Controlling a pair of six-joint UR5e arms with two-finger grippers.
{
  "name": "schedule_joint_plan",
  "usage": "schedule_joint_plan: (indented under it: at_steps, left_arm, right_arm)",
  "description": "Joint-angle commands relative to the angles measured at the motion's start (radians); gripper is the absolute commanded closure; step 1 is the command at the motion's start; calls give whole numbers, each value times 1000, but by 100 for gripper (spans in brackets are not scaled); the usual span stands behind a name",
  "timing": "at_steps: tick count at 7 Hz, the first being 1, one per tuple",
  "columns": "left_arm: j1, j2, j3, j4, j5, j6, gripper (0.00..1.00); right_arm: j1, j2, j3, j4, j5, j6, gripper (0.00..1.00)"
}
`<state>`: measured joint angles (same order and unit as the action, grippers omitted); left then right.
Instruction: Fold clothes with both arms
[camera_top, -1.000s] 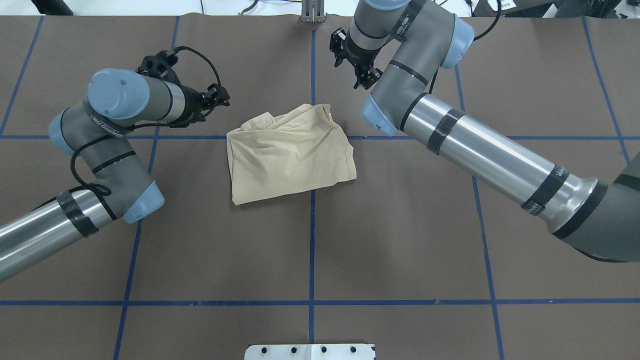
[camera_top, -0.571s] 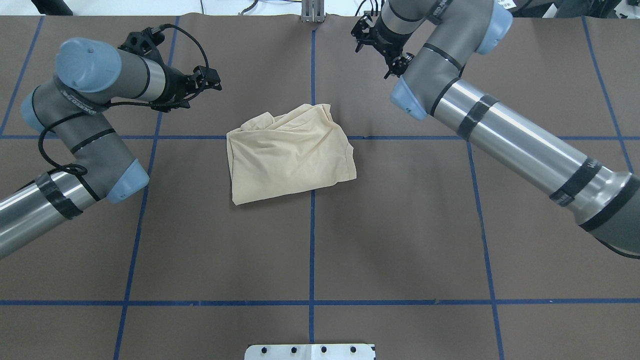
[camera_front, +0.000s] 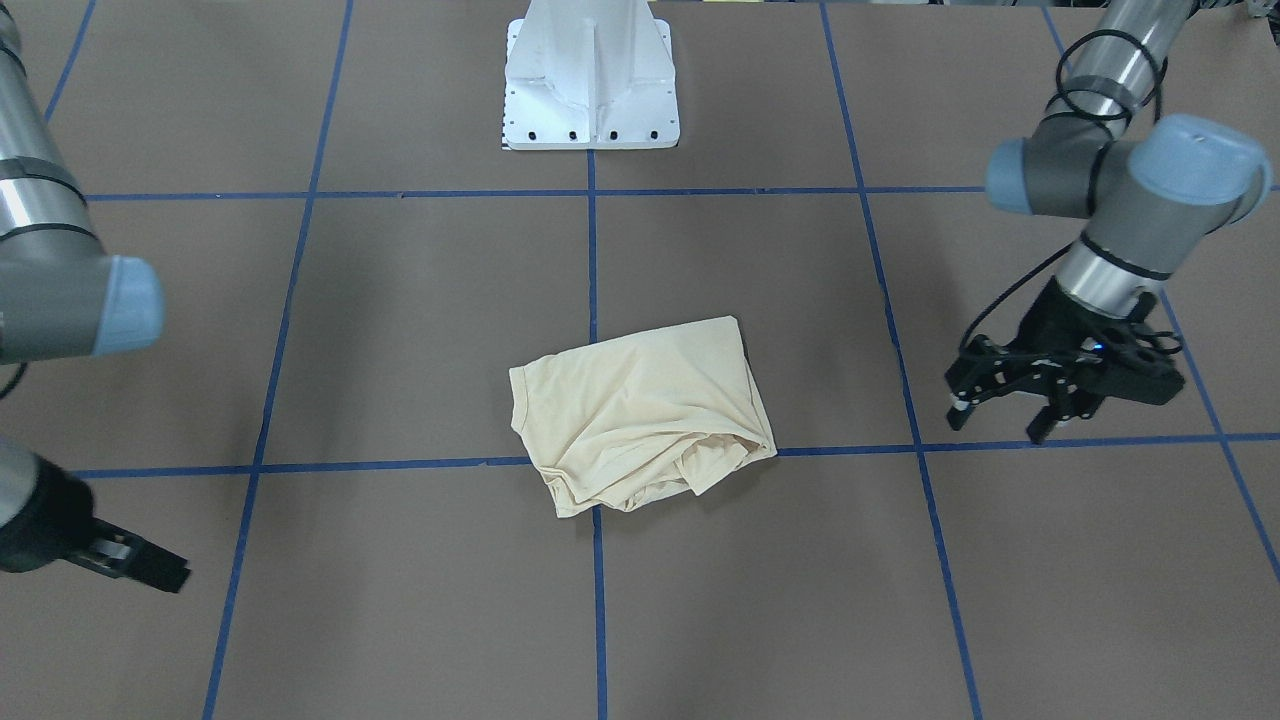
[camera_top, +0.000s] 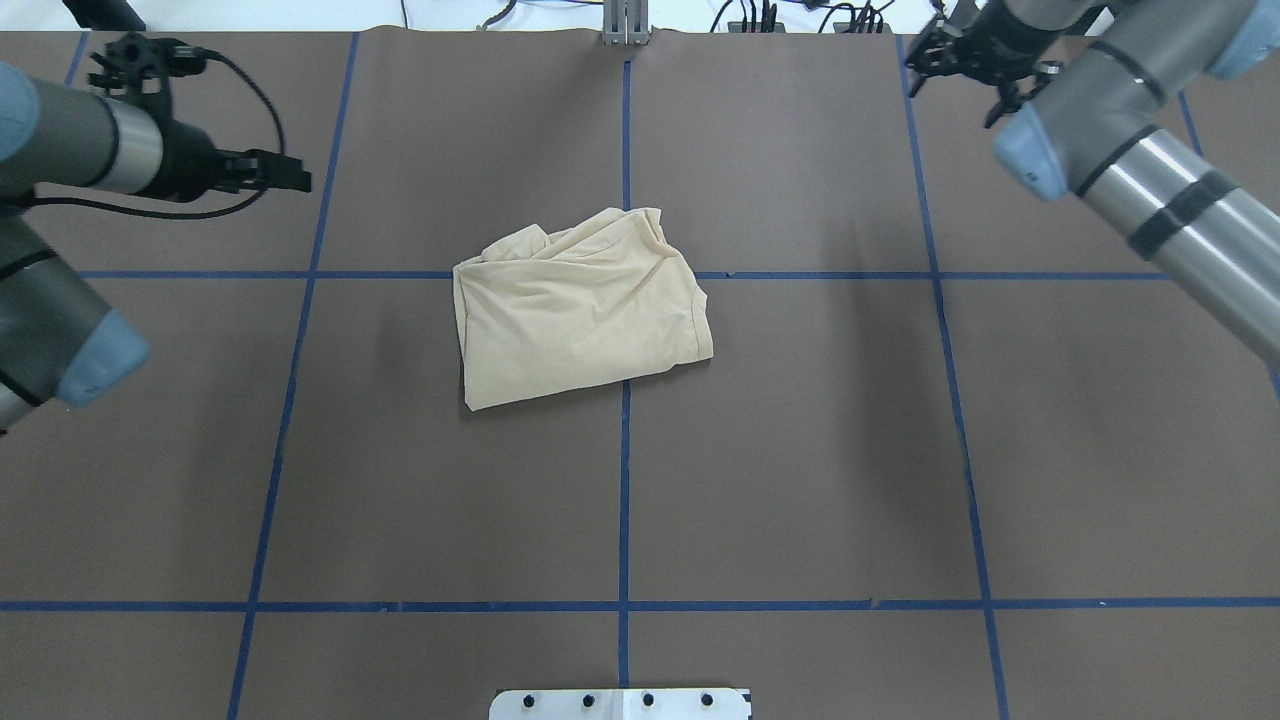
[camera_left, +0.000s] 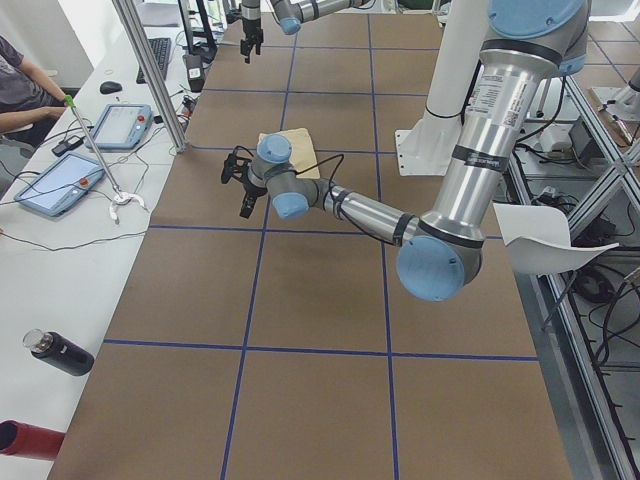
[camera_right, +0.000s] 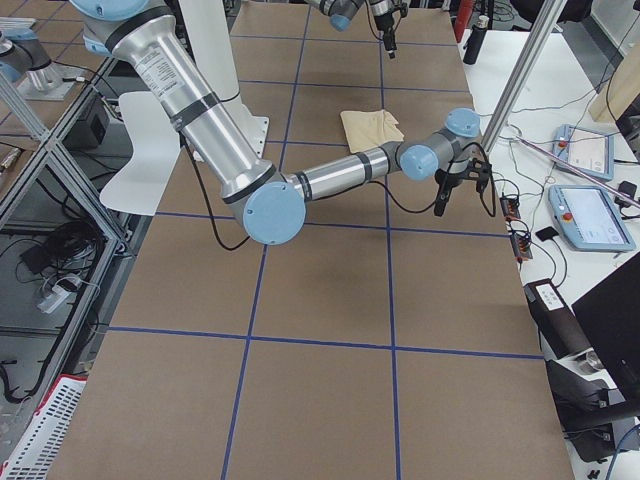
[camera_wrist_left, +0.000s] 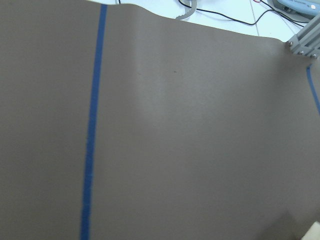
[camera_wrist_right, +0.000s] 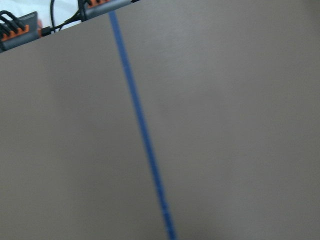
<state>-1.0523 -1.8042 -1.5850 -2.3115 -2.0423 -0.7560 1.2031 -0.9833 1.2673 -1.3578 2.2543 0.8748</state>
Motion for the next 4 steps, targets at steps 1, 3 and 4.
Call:
schedule_joint_plan:
  at_steps: [1, 3, 4]
  left_arm:
    - [-209, 153, -1, 1, -134, 434, 0]
    - [-361, 229, -1, 83, -211, 684, 0]
    - [-397, 232, -4, 142, -254, 728, 0]
  right_arm:
    - [213, -197, 29, -32, 57, -506, 0]
    - [336, -288, 33, -104, 60, -766, 0]
    - [352, -299, 50, -192, 74, -848, 0]
